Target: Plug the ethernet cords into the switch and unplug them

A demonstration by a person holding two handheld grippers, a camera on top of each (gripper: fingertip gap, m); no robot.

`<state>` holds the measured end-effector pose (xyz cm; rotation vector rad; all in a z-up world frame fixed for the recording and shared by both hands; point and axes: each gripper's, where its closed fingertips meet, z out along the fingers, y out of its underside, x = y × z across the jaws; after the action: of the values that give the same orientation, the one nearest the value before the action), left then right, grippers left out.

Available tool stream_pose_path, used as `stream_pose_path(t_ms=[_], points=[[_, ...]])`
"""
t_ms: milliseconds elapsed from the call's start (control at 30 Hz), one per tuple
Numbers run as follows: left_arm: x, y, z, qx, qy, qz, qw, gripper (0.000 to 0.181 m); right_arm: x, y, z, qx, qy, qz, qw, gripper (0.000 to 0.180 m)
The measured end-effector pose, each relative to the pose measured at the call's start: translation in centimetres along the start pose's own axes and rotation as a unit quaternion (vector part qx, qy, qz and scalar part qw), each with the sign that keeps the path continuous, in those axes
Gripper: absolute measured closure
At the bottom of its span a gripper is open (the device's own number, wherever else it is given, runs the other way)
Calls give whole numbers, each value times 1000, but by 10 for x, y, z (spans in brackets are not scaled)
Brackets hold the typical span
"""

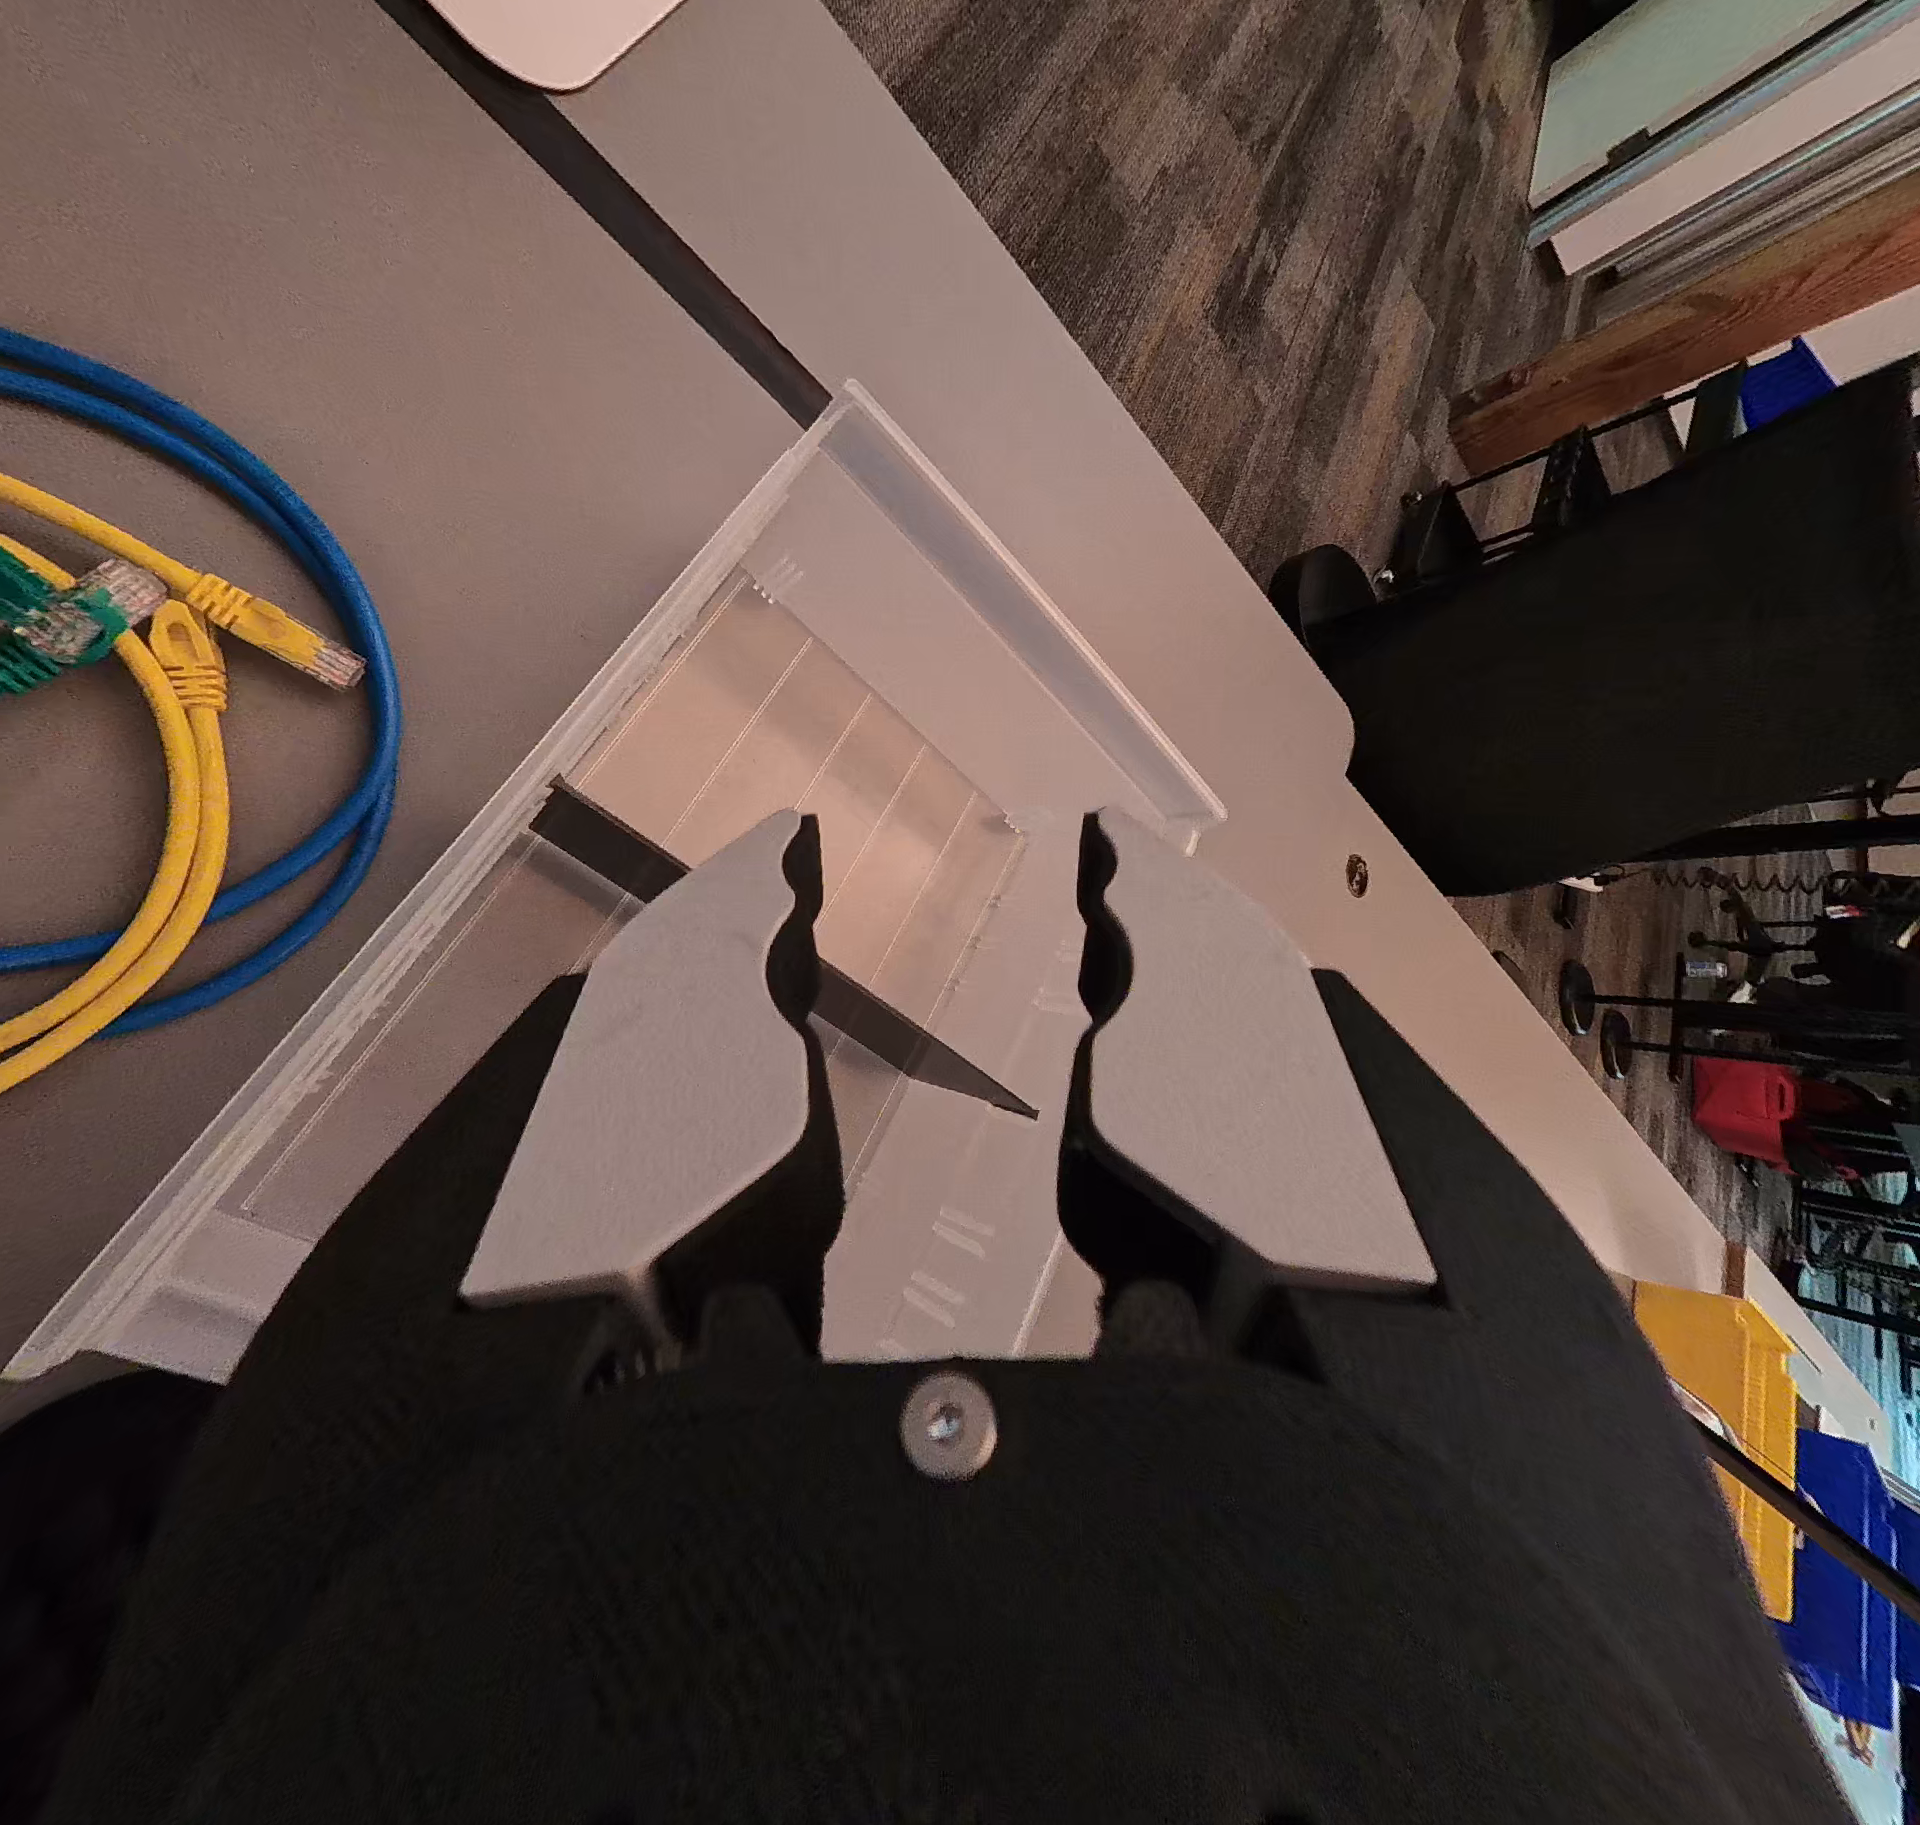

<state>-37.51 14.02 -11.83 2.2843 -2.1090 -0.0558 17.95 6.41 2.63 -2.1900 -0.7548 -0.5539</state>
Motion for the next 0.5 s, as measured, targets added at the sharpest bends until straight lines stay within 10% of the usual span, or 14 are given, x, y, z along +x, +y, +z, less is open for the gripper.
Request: stream_pose_path(t_ms=[500], points=[[-2,12,33,-52,-16,54,997,101,-1,8,9,-26,1,-13,1000,133]])
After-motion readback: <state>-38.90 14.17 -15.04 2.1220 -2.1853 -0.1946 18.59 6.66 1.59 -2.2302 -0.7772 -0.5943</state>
